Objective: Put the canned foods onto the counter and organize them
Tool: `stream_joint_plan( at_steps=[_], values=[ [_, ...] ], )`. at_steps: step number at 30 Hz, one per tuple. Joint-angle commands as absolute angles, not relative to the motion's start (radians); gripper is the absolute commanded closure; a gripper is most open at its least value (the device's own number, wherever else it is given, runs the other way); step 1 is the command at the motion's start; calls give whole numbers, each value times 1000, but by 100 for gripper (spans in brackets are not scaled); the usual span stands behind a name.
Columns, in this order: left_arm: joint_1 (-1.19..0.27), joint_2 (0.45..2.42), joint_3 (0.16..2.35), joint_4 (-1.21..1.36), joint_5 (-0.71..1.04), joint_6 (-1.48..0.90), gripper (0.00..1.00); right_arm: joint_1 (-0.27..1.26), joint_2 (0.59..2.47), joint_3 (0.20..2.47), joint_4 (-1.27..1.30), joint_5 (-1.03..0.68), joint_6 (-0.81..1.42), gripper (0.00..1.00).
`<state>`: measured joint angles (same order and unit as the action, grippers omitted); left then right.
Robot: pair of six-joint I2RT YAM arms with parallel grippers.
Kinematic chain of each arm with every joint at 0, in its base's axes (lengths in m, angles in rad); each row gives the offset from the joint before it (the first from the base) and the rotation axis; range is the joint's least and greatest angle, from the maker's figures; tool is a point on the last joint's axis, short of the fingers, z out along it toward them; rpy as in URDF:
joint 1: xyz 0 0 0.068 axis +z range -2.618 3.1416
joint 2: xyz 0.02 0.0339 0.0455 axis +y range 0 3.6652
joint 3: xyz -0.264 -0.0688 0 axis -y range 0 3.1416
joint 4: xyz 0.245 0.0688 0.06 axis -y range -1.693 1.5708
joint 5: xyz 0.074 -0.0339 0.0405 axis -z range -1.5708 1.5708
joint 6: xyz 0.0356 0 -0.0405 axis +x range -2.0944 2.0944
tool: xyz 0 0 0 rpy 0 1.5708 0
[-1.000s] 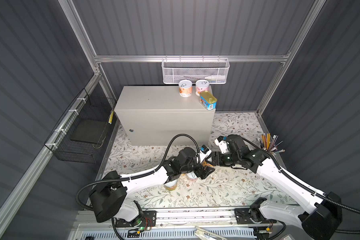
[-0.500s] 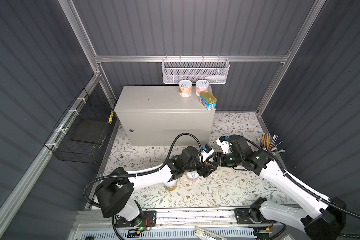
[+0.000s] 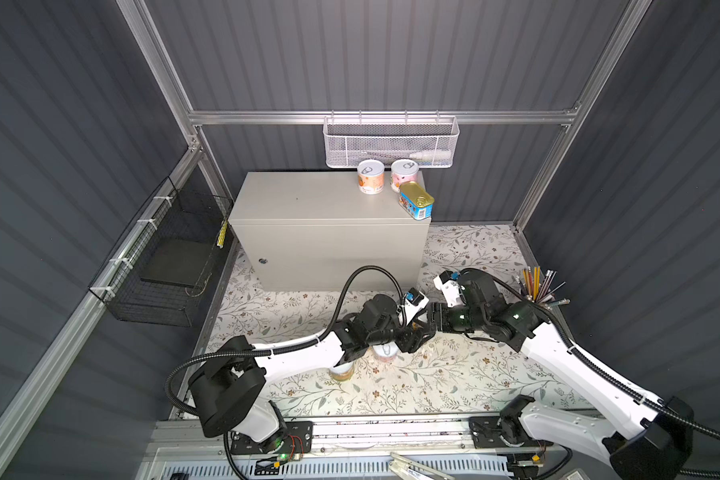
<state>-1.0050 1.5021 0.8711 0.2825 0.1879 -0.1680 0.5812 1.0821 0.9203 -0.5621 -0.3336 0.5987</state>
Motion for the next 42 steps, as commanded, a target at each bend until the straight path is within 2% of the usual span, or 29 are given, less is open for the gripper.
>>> stream_joint_plan(
  at_steps=[1,10,11,12,22,42],
  values=[
    [-1001,1469,860,331,140,-203,43,583,1045,903,-529,-318,618,41],
    [-1001,1444,868,310,140,-236,46,580,1000,873,-549,-177,646,8],
    [-1001,1436,865,306,136,-236,46,580,993,868,-544,-171,648,2],
    [-1000,1432,869,298,135,-236,46,580,988,864,-544,-166,649,1],
    [-1001,1392,871,247,106,-242,46,575,981,832,-527,-126,673,1],
    [-1000,1258,960,0,-4,-263,48,540,804,674,-506,-7,705,1]
  ],
)
